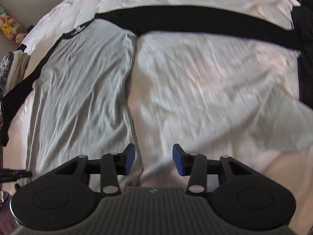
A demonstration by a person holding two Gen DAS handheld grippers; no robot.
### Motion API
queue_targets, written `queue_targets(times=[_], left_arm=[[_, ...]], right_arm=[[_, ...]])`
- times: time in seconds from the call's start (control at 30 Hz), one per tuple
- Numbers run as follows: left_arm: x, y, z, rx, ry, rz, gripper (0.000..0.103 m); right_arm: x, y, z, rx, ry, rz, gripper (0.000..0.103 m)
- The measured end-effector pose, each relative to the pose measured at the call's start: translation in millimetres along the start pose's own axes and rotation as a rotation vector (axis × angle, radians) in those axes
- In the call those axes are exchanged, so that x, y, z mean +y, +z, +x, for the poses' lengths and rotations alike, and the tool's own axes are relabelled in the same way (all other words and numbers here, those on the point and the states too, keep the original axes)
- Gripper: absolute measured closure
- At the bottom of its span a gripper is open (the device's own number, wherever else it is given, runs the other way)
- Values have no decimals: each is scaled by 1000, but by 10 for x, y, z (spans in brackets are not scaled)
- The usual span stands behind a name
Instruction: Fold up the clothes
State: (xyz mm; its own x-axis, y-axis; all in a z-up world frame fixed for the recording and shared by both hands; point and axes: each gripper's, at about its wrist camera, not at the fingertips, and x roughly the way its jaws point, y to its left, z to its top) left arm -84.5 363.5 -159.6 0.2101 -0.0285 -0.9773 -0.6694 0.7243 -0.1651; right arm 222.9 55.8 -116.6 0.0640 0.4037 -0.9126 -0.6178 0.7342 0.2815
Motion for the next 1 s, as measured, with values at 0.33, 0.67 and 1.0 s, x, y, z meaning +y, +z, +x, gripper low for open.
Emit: queue_targets(times=[0.33, 0.67, 1.0], left_arm=[[118, 64, 12, 14, -140, 31, 75], [442, 209, 77, -28, -280, -75, 75], [588, 224, 93, -23, -311, -116, 74]], right_arm=[[494, -136, 199, 212, -84, -17, 61], [768, -167, 492, 419, -335, -73, 97], [722, -322, 636, 503, -458, -99, 97]])
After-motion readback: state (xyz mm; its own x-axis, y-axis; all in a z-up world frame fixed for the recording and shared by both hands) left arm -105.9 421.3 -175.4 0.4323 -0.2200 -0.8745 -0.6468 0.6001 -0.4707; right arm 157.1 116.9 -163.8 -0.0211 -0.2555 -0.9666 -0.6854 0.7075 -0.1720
